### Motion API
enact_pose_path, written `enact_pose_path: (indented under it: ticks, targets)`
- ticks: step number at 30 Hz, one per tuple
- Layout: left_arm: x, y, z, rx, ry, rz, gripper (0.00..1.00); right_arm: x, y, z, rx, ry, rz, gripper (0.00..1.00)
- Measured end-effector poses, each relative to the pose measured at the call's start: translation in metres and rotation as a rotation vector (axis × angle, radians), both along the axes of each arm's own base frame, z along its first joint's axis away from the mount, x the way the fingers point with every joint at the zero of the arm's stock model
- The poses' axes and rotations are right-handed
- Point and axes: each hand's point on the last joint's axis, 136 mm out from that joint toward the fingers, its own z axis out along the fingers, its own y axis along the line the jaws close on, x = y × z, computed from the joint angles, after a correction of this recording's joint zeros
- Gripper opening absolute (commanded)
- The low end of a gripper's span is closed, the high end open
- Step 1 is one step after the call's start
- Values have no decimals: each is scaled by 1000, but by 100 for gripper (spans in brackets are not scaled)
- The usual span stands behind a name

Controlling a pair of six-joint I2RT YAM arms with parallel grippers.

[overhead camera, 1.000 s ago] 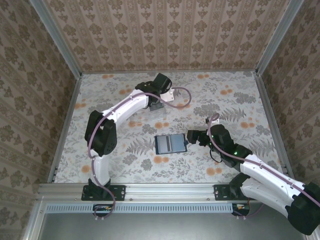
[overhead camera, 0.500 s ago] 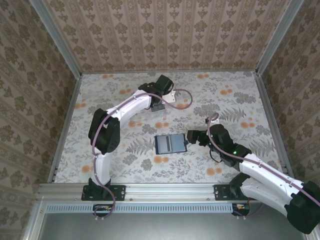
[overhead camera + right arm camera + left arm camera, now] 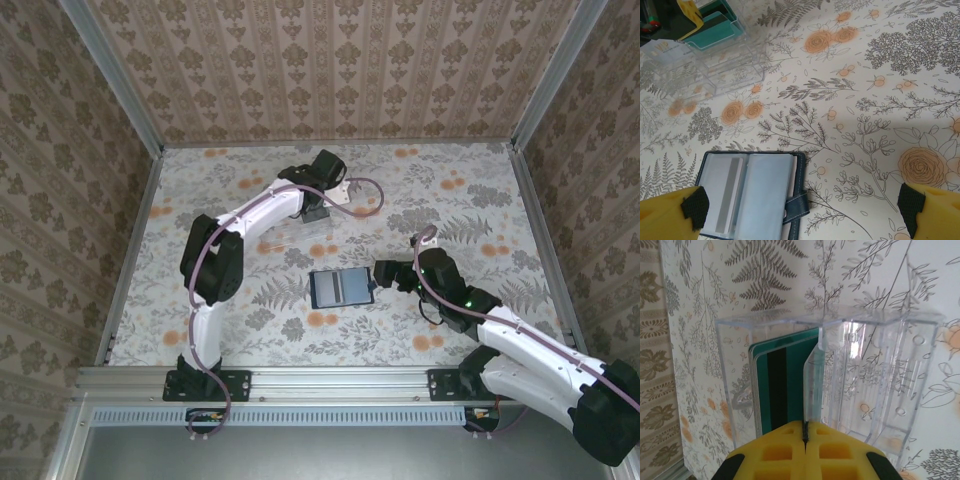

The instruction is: Take the credit cards out of the card holder

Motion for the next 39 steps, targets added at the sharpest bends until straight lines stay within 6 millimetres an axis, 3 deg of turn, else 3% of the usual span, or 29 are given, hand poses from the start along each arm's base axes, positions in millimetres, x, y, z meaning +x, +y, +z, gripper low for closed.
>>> enact_pose_path:
  ticks: [12, 21, 31, 36, 39]
  targets:
    - [27, 16, 7, 47, -116, 72, 22, 1, -1, -3, -4, 11, -6, 100]
    - [32, 18, 11, 58, -147, 83, 28, 1, -2, -4, -4, 12, -9, 100]
    - [32, 31, 2, 70, -136, 108, 32, 2, -1, -3, 1, 7, -6, 100]
    - [27, 31, 26, -6, -160, 135, 35, 2, 0, -2, 4, 3, -5, 100]
    - [16, 31, 57, -107, -186, 166, 38, 3, 1, -4, 1, 10, -2, 100]
